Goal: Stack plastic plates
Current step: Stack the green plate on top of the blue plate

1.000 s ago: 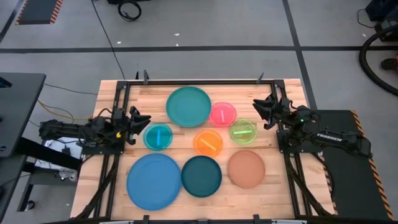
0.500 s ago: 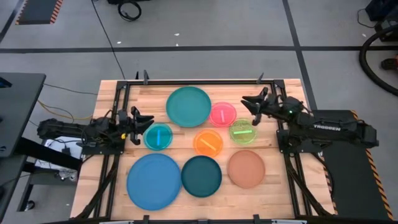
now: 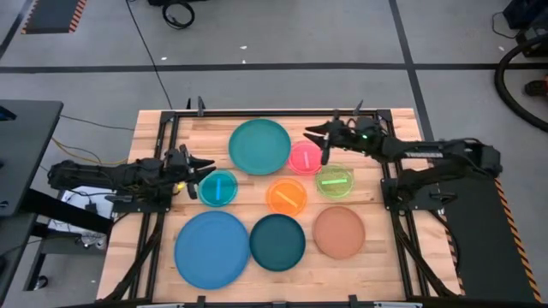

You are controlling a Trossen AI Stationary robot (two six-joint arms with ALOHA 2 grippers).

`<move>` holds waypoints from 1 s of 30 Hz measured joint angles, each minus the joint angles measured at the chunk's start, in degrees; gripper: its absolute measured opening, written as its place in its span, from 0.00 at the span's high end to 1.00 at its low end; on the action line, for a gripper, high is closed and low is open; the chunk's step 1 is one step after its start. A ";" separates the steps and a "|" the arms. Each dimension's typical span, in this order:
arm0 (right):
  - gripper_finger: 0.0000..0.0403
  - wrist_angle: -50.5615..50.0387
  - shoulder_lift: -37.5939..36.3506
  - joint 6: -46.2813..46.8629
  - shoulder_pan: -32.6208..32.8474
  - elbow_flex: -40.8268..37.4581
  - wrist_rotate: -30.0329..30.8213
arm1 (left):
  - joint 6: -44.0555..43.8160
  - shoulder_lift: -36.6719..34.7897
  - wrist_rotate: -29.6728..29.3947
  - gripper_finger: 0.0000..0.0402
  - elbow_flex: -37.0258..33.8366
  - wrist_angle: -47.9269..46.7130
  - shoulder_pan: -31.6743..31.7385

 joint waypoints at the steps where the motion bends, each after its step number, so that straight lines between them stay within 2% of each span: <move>1: 0.75 -0.64 1.63 -0.29 -0.01 1.18 -0.37 | 0.01 0.49 -1.17 0.72 0.02 0.21 -0.01; 4: 0.75 -1.40 6.78 -0.84 0.10 4.27 -0.75 | -0.96 1.90 -6.35 0.71 0.04 0.06 0.00; 7: 0.75 -3.69 11.43 -2.73 0.27 6.97 -1.86 | -1.10 2.88 -8.62 0.68 0.04 0.28 0.03; 12: 0.75 -10.67 17.94 -7.13 1.65 12.56 -1.74 | -2.24 4.02 -10.08 0.58 0.04 0.54 0.03; 16: 0.75 -15.96 22.71 -9.22 3.43 17.53 -1.72 | -3.06 5.12 -8.46 0.52 0.04 -0.20 0.03; 22: 0.74 -19.98 28.00 -13.63 6.97 22.90 -1.22 | -5.61 6.56 -8.25 0.53 1.53 -4.99 0.03; 27: 0.74 -24.04 31.51 -16.98 10.85 27.27 3.59 | -9.22 7.20 -8.24 0.56 7.49 -17.28 0.03; 30: 0.74 -26.71 33.66 -18.25 13.20 30.18 6.50 | -9.53 7.33 -8.25 0.57 8.39 -19.66 -0.14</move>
